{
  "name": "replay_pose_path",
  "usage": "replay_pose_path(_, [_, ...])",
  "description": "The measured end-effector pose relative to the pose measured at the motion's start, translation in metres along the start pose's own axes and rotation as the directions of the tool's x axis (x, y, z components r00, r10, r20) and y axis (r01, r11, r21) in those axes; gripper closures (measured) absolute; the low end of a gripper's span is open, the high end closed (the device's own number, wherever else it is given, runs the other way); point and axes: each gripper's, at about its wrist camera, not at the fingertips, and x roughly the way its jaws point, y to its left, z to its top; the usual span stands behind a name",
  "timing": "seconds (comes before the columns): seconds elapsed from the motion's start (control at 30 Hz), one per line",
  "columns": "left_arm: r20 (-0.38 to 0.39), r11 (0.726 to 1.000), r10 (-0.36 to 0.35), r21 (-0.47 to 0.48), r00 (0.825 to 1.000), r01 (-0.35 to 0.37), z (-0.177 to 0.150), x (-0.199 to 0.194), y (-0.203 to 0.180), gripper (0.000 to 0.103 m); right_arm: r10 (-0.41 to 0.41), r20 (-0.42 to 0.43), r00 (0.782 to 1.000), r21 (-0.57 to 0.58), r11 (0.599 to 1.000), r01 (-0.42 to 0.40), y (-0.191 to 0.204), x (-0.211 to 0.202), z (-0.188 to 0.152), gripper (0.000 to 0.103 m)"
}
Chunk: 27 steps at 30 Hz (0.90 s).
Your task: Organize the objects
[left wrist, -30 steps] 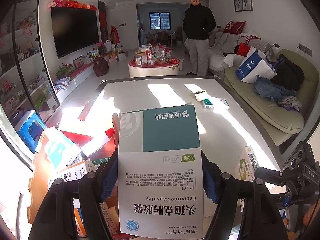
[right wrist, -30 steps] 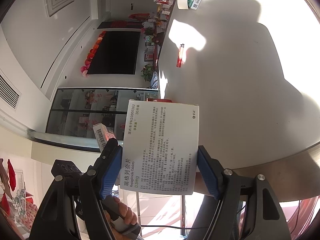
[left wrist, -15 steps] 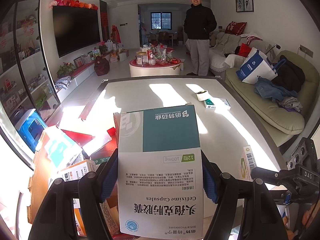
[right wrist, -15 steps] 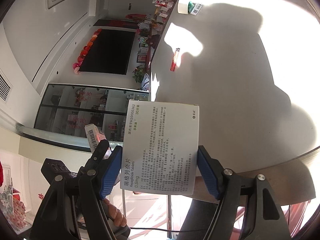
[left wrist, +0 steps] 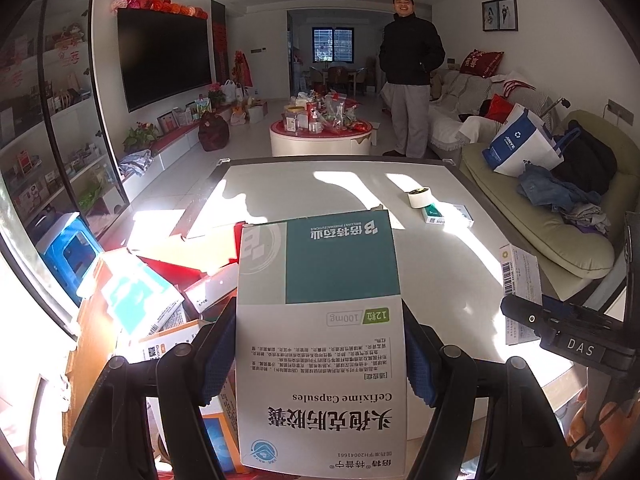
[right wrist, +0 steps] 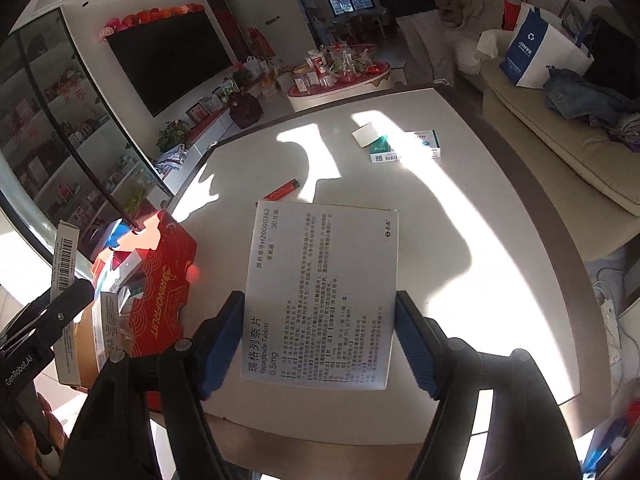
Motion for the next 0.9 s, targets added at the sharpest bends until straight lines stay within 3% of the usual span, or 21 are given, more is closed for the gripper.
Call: replay_pose_path(0.9, [0.011, 1.000, -0.004, 0.005, 1.000, 0.004, 0.004, -0.003, -0.001, 0.027, -0.067, 0.067, 0.995, -0.084, 0.994, 0.073, 0.014, -0.017, 0.016, 0.030])
